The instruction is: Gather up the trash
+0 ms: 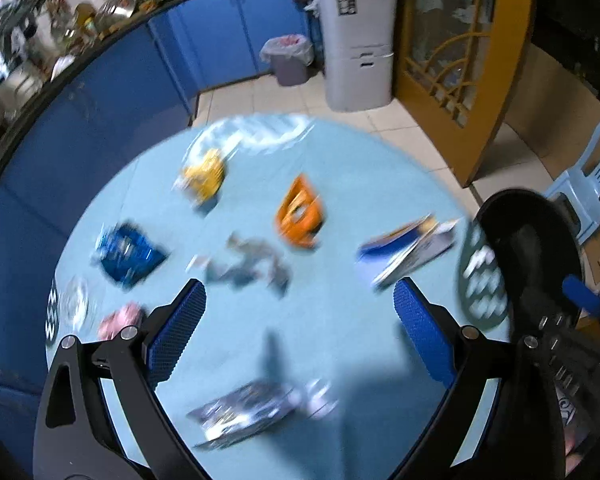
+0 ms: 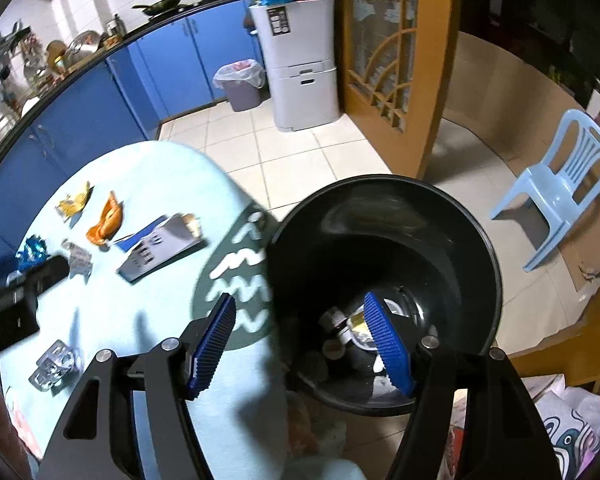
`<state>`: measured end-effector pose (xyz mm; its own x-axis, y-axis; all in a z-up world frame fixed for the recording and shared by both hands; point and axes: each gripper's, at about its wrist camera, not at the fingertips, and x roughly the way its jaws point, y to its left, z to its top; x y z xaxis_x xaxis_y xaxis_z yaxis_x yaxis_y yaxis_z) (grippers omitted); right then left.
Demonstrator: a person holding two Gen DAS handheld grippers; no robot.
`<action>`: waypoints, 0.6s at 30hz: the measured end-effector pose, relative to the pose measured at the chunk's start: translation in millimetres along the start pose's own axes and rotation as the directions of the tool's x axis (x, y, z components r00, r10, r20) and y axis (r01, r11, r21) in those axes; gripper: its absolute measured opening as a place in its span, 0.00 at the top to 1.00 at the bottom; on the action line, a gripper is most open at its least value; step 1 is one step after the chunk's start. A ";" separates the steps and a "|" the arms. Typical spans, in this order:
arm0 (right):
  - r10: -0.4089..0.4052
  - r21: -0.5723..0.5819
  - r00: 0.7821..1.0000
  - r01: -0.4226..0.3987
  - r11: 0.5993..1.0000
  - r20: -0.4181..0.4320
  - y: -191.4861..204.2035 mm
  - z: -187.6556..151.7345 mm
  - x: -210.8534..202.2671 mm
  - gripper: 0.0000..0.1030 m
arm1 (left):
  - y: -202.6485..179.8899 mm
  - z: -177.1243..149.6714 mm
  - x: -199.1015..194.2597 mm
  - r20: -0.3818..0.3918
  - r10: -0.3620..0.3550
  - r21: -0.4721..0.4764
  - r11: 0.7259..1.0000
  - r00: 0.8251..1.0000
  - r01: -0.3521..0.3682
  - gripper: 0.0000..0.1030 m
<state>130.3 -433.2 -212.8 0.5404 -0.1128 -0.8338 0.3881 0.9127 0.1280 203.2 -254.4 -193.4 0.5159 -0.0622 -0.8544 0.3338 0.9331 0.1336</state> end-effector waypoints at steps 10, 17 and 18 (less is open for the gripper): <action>0.041 -0.080 0.998 -0.044 0.996 -0.043 46.2 -16.1 2.4 0.37 | 46.9 -64.7 16.1 -0.126 -0.076 -0.035 0.997 0.989 0.072 0.09; 0.040 -0.111 0.998 -0.046 0.993 -0.057 67.2 -22.0 1.9 0.37 | 63.8 -77.8 27.9 -0.146 -0.083 -0.065 0.995 0.986 0.075 0.10; 0.039 -0.114 0.998 -0.045 0.992 -0.058 69.6 -21.7 2.9 0.37 | 65.0 -77.6 29.3 -0.147 -0.078 -0.068 0.995 0.986 0.069 0.11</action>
<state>142.6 -361.5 -217.9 0.5107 -0.0540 -0.8581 0.2757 0.9556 0.1040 178.8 -168.1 -248.7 0.3663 -0.0824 -0.9268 0.3144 0.9485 0.0399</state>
